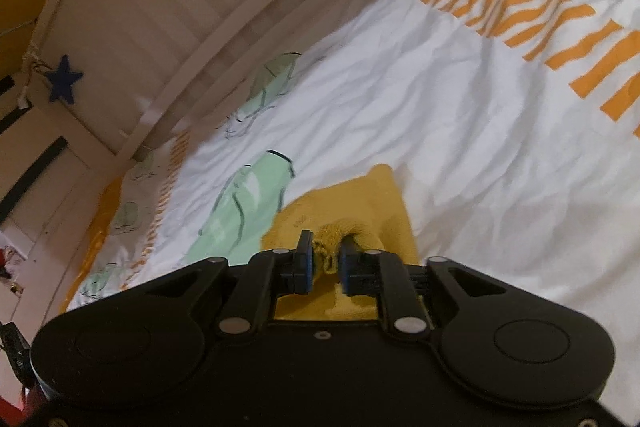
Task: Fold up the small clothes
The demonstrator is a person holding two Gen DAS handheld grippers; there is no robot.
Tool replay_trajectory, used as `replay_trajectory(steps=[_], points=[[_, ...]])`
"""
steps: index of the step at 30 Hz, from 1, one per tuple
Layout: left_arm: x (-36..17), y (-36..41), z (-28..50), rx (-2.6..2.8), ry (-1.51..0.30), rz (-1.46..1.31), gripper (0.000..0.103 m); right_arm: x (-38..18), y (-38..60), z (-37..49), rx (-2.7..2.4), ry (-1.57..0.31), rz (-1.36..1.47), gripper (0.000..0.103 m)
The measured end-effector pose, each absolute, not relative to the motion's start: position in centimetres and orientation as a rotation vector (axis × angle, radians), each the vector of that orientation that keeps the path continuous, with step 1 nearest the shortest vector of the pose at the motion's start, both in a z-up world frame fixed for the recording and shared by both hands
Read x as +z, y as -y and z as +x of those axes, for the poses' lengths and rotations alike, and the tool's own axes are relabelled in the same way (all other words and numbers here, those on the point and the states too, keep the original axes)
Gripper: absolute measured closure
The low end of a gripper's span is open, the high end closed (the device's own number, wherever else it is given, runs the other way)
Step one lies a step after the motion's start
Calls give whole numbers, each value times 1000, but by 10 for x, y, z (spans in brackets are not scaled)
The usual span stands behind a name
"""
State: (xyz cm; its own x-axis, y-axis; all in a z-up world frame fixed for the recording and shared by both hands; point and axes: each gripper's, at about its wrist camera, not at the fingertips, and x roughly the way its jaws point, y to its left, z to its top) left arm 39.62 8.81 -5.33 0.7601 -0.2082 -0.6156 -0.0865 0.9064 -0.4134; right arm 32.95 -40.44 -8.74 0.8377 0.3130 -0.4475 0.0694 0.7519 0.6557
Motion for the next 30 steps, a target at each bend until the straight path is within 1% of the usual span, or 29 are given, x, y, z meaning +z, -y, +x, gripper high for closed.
replay_trajectory(steps=[2, 3, 4, 5, 6, 7, 11, 12, 13, 15, 16, 19, 23, 28, 29, 30], points=[[-58, -91, 401, -55, -709, -458, 91, -91, 404, 332, 131, -580, 707, 74], [-61, -94, 403, -57, -707, -473, 87, -91, 404, 333, 120, -580, 701, 65], [-62, -96, 405, -60, -707, -487, 83, -91, 405, 333, 109, -574, 696, 50], [-62, -99, 407, -58, -705, -496, 80, -91, 405, 332, 103, -563, 695, 43], [-61, -100, 409, -47, -699, -496, 73, -89, 407, 330, 104, -544, 698, 32], [-58, -101, 409, -37, -689, -492, 67, -87, 409, 328, 98, -528, 698, 29], [-44, -103, 398, -54, -664, -452, 63, -74, 411, 319, 62, -507, 642, 29], [-40, -100, 393, -63, -671, -420, 59, -71, 409, 317, 58, -501, 624, 28], [-38, -97, 388, -74, -680, -381, 54, -66, 407, 313, 56, -493, 603, 26], [-35, -88, 373, -102, -712, -269, 47, -58, 398, 306, 60, -486, 552, 24], [-35, -83, 366, -111, -732, -217, 44, -55, 394, 304, 63, -488, 526, 22], [-42, -72, 341, -142, -782, -96, 44, -47, 372, 297, 74, -503, 434, 20], [-58, -67, 315, -181, -812, -41, 44, -42, 336, 292, 106, -523, 316, 20], [-84, -72, 314, -192, -858, -56, 43, -38, 287, 292, 186, -556, 184, 20], [-86, -74, 315, -192, -859, -79, 42, -39, 278, 293, 199, -560, 160, 19], [-87, -75, 315, -191, -857, -102, 38, -40, 271, 295, 209, -563, 144, 19]])
